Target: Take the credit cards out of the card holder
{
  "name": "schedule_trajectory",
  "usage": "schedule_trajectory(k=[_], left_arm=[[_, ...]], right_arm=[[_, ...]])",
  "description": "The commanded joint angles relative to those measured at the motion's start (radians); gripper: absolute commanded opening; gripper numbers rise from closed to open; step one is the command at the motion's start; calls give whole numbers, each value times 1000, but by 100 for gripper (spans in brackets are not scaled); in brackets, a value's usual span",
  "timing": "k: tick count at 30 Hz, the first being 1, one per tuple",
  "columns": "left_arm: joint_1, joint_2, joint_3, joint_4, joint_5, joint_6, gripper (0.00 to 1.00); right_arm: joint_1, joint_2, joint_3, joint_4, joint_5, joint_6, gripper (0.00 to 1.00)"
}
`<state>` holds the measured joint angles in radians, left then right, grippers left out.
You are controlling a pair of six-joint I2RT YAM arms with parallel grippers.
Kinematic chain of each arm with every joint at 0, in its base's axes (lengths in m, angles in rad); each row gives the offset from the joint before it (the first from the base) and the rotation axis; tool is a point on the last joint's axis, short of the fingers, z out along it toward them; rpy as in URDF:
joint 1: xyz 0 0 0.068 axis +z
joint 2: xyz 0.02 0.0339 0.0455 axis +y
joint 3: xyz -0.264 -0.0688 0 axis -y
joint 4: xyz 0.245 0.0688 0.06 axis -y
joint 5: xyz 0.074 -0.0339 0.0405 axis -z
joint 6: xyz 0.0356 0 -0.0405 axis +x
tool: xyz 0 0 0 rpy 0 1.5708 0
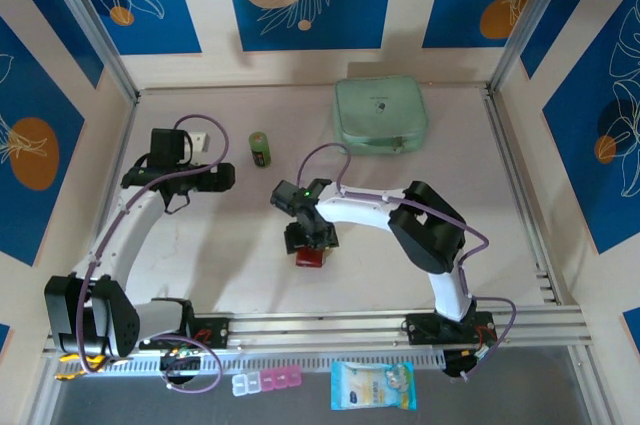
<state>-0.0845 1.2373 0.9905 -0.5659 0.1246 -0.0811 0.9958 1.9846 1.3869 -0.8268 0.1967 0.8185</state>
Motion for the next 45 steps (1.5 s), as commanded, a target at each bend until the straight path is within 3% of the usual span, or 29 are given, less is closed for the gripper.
schedule_trajectory(k=[1,5,12,16,23,28,35,45], left_arm=[[-12,8,0,-29,17,-14,100],[-12,13,20,-52,-7,-32,100],[-13,0,28,-27,164,-212,98],[-37,7,-2,-21,243,-331,95],[-158,-50,-141,76,271,-523,86],[-292,-92,-273,260,293,-672,82],[-483,-58,-393,485,288,-839,56],[-655,2,-460,579,276,-960,23]], right_arm=[[32,8,21,-72,-40,-45,77],[59,4,25,-99,-5,-47,80],[54,-23,27,-92,10,-45,90],[50,-90,-4,-73,3,-32,90],[3,-234,-116,-21,-63,34,88],[-35,-308,-206,31,-116,63,83],[-82,-394,-335,118,-179,91,72],[-95,-383,-370,189,-247,70,49]])
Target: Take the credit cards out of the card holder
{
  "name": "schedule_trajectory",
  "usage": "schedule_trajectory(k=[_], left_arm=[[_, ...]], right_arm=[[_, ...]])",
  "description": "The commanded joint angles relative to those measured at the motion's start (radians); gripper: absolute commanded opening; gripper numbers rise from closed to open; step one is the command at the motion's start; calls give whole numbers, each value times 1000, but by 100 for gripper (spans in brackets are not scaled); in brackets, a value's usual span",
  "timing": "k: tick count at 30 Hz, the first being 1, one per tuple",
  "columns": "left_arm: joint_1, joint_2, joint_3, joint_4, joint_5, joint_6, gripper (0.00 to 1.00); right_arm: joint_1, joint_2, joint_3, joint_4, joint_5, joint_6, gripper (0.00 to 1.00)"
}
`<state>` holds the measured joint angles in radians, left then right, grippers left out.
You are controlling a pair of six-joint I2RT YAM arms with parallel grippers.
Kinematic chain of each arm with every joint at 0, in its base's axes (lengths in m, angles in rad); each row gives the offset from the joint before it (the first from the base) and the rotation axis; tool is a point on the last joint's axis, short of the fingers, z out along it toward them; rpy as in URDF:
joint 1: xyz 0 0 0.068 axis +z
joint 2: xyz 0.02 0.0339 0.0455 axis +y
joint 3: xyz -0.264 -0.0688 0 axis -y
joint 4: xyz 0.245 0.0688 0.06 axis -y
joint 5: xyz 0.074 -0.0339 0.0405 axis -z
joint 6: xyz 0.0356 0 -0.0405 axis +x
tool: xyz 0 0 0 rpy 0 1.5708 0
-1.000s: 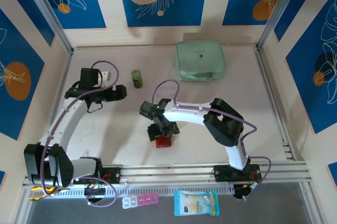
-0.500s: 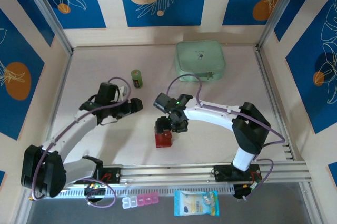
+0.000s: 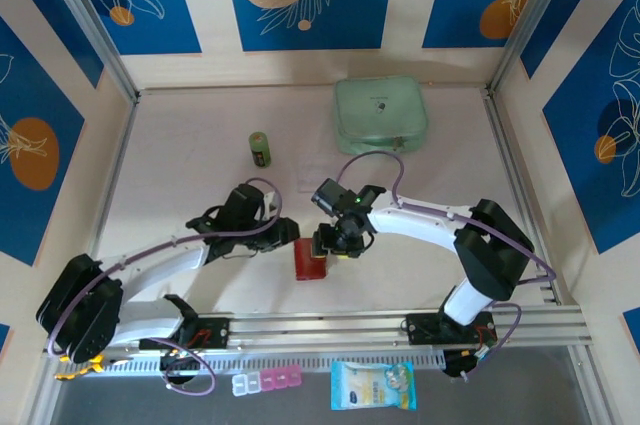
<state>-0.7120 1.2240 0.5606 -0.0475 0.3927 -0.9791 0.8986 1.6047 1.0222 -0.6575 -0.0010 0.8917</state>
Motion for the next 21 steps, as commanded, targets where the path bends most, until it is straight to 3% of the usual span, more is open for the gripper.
schedule_trajectory(k=[1,8,11,21], left_arm=[[-36,20,-38,75,8,-72,21],[-56,66,-136,243,38,-151,7],[-55,77,-154,225,28,-145,0],[-55,99,-219,299,20,-174,0]], right_arm=[[6,-3,-3,19,-43,-5,47],[23,39,42,-20,12,-16,42],[35,72,74,-39,27,-26,42],[64,189,181,-116,78,-53,42]])
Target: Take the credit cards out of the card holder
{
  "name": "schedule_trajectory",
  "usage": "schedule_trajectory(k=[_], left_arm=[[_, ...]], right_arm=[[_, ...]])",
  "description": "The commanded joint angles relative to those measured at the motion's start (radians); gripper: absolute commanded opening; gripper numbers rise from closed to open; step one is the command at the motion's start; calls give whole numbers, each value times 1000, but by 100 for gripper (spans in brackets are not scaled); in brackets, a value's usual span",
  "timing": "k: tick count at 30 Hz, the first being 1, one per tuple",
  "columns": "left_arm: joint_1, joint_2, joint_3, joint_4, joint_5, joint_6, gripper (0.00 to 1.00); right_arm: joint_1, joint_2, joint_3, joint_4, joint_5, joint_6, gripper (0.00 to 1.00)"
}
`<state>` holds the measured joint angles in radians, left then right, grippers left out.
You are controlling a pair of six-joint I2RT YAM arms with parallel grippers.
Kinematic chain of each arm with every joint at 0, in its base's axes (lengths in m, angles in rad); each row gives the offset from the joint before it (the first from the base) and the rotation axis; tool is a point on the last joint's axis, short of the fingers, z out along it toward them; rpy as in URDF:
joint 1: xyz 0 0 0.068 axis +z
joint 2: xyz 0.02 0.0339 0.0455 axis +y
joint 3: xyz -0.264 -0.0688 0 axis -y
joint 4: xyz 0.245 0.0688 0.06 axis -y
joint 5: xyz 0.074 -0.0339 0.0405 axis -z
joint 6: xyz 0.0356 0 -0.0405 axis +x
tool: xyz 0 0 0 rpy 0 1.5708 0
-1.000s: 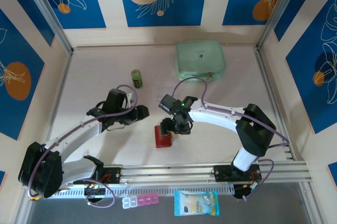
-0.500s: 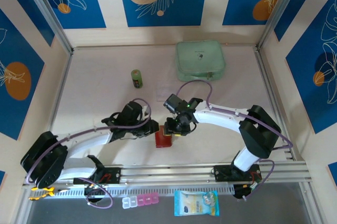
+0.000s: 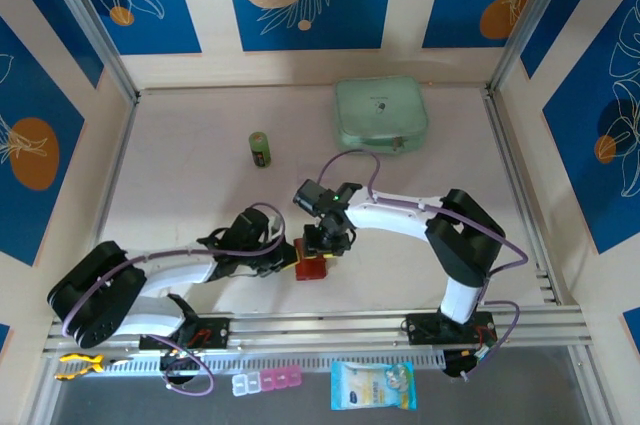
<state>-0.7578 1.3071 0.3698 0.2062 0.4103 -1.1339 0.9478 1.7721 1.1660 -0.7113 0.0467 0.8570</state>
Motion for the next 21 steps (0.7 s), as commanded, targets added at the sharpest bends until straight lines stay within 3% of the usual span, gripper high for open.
schedule_trajectory(k=[1,11,16,21], left_arm=[[-9,21,-35,57,-2,-28,0],[-9,78,-104,224,22,-95,0],[-9,80,-106,226,17,-93,0],[-9,81,-104,199,14,-85,0]], right_arm=[[16,29,45,-72,40,-18,42],[40,108,97,-120,76,-34,46],[53,144,121,-135,85,-40,47],[61,168,125,-131,78,-43,42]])
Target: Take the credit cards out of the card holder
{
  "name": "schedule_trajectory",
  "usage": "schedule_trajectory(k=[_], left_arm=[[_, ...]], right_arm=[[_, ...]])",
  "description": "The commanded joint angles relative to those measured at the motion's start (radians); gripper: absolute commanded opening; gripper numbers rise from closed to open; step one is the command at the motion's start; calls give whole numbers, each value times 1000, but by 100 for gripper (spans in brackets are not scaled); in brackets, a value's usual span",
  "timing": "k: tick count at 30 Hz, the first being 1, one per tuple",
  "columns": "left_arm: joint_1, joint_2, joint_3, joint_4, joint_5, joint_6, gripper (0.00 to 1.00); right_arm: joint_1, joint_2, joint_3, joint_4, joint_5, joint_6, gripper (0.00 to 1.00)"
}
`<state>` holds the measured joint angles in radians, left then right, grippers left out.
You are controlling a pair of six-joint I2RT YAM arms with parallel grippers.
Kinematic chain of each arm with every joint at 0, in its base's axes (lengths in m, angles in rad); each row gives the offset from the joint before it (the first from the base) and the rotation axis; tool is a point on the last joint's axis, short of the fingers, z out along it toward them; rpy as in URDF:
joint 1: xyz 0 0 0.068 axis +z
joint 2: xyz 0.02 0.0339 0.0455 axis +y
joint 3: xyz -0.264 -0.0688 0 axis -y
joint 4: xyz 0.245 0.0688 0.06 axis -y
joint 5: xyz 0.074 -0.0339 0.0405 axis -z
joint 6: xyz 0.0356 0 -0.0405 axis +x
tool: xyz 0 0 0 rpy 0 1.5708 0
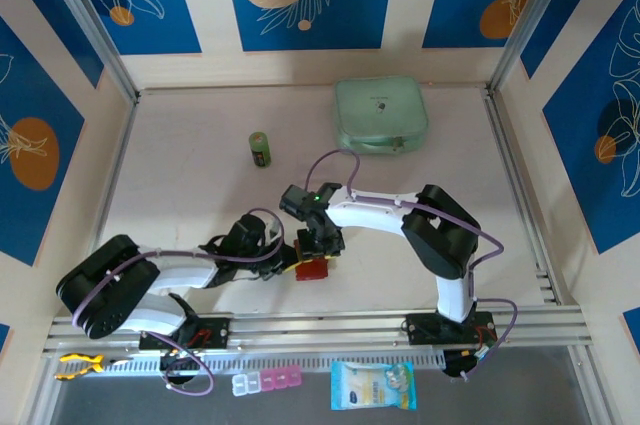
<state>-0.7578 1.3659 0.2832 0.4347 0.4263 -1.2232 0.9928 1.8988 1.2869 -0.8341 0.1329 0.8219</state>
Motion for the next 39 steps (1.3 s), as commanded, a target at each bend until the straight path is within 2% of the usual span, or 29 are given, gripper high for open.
schedule_trajectory(k=[1,16,30,39], left_arm=[[-9,21,-17,-33,-4,6,0],[-10,21,-27,-62,-14,5,0],[-11,11,-30,-89,-20,4,0],[-10,-6,-30,-143,-29,10,0]], right_arm=[[16,45,3,-6,-9,-9,40],[13,3,-46,30,-5,-3,20],[-4,-73,-105,65,-1,11,10],[-34,-129,-168,99,-8,25,8]])
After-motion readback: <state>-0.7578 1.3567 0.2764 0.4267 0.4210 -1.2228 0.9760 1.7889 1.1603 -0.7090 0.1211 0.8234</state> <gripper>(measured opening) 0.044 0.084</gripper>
